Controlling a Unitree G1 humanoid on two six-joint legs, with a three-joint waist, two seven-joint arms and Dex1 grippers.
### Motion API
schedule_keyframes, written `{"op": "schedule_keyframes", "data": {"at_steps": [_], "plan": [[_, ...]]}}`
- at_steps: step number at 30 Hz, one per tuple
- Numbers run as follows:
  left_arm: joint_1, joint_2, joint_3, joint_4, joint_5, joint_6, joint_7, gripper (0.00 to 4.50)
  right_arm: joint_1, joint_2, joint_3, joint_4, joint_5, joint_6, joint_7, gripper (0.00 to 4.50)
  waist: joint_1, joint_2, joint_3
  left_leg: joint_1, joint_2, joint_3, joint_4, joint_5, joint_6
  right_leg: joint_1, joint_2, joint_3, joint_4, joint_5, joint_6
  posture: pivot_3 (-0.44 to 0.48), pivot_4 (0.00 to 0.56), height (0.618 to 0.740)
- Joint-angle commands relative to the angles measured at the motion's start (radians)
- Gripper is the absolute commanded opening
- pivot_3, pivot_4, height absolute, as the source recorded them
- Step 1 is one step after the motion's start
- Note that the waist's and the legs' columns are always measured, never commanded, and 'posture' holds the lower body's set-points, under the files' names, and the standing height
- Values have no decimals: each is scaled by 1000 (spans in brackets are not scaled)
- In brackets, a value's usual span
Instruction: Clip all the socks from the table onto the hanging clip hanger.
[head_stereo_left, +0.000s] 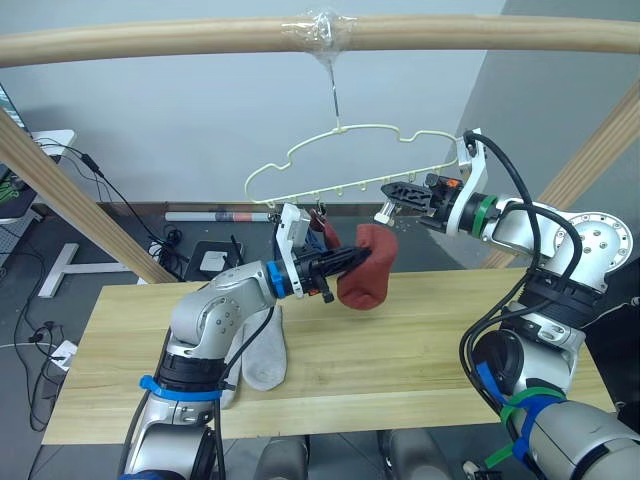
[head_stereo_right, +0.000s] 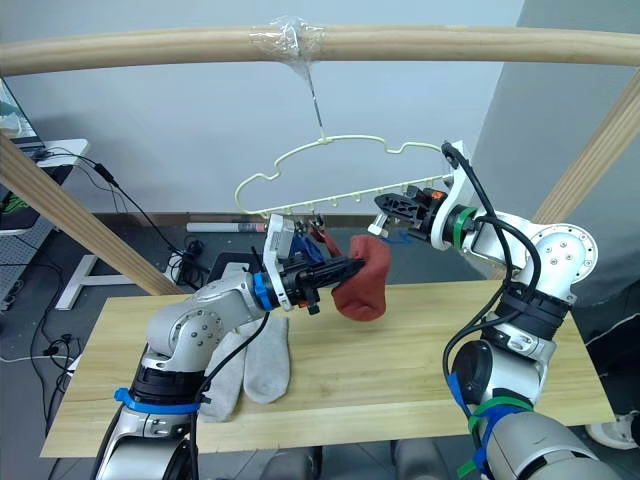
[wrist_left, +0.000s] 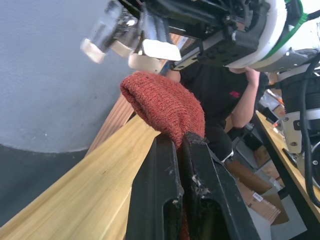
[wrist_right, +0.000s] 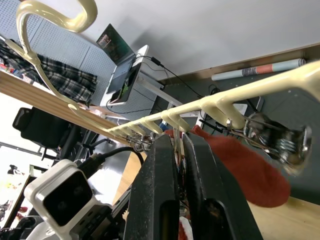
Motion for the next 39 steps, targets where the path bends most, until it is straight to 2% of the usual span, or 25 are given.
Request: {"op": "schedule_keyframes", "data": {"at_steps": [1,18,31,37,39], "plan": [[-26,-8,8,-8,-6,-22,-11,32,-3,-13,-5,-19,68,8,-19,0,0,0,0,0,0,0,0,0,0,0,0,0,0,0,0,6,219,740],[-55,-27,8,0,-15,-29,-23,32,16,-23,13,-19,138,8,-66,0,-1,0,0,0,0,0,0,0,0,0,0,0,0,0,0,5,211,740],[-67,-30,3,17,2,-47,-24,0,9,-45,-22,20,258,8,-93,4473,-1,0,0,0,0,0,0,0,0,-1,0,0,0,0,0,2,211,740],[-68,-21,-8,57,54,-77,-20,0,73,-116,10,-38,329,8,-83,4473,0,0,0,-1,0,0,0,0,0,0,0,0,0,0,0,-5,216,740],[-63,-16,-15,87,75,-96,-29,523,173,-163,47,-138,329,1,-52,4500,1,0,0,-1,0,1,0,0,0,0,0,0,0,0,0,-9,219,740]]}}
